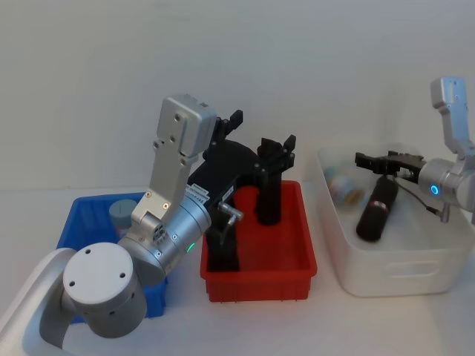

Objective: Pick the cotton swabs from the blue box and place them into the white box.

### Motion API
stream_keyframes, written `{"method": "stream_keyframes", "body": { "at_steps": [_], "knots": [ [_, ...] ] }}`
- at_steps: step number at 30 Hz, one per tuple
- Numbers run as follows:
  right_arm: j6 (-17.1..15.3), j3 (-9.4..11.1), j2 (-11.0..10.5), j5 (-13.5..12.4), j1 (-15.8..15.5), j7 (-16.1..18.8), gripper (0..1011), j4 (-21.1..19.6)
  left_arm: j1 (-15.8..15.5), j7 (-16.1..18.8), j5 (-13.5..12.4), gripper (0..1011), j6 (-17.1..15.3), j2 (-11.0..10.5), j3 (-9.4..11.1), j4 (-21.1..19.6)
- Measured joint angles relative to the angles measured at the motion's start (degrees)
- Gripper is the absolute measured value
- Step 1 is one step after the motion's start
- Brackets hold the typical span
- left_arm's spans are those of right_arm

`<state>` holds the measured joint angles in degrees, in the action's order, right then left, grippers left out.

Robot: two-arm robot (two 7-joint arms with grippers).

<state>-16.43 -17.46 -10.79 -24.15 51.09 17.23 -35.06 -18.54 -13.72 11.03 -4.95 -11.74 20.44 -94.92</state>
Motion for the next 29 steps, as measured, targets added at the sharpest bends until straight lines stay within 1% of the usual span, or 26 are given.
{"method": "stream_keyframes", "body": {
  "at_steps": [2,3,4,7,29],
  "knots": [
    [-0.07,-0.01,0.00,0.09,-0.01,-0.12,853,-0.06,0.00,0.00,0.00,1003,0.00,0.00,0.00,0.00],
    [-0.16,-0.02,-0.01,0.17,-0.03,-0.25,911,-0.11,0.00,0.00,0.00,1002,0.00,0.00,0.00,0.00],
    [-0.24,-0.03,-0.02,0.25,-0.05,-0.36,945,-0.14,0.00,0.00,0.00,1002,0.00,0.00,0.00,0.00],
    [-0.34,-0.04,-0.03,0.33,-0.06,-0.50,1000,-0.20,0.00,0.00,0.00,1002,0.00,0.00,0.00,0.00],
    [-0.70,-0.08,-0.08,0.71,-0.15,-1.08,1001,-0.40,0.00,0.00,0.00,1003,0.00,0.00,0.00,0.00]
  ]
}}
